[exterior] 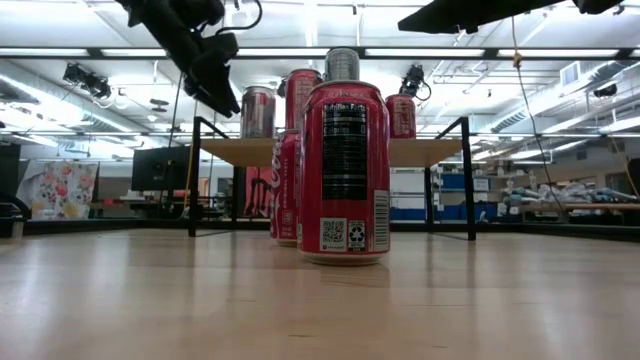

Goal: Place canned beverage on shelf
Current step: Put the red soda can on the shelf aligned with the other red soda can

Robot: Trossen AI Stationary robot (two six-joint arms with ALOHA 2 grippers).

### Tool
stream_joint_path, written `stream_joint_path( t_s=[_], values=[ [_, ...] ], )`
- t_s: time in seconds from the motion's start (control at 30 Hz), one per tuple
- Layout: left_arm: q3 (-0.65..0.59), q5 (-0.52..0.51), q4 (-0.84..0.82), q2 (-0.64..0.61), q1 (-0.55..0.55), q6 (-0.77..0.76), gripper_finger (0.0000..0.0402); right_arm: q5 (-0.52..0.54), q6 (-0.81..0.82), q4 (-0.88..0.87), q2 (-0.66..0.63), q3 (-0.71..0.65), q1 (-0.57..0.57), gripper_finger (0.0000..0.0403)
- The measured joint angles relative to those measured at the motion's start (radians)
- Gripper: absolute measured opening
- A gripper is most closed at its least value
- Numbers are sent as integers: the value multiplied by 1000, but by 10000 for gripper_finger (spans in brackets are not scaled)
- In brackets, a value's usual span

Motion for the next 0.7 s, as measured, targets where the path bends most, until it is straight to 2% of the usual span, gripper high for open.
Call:
stream_joint_path(
  t_s=[0.33, 0.7],
  values=[
    [0, -32, 118, 13, 4, -10, 393, 0, 0, 1, 0, 0, 0, 347],
    [-1, -40, 152, 120, 2, 17, 393, -1, 0, 8, 0, 0, 0, 347]
  ],
)
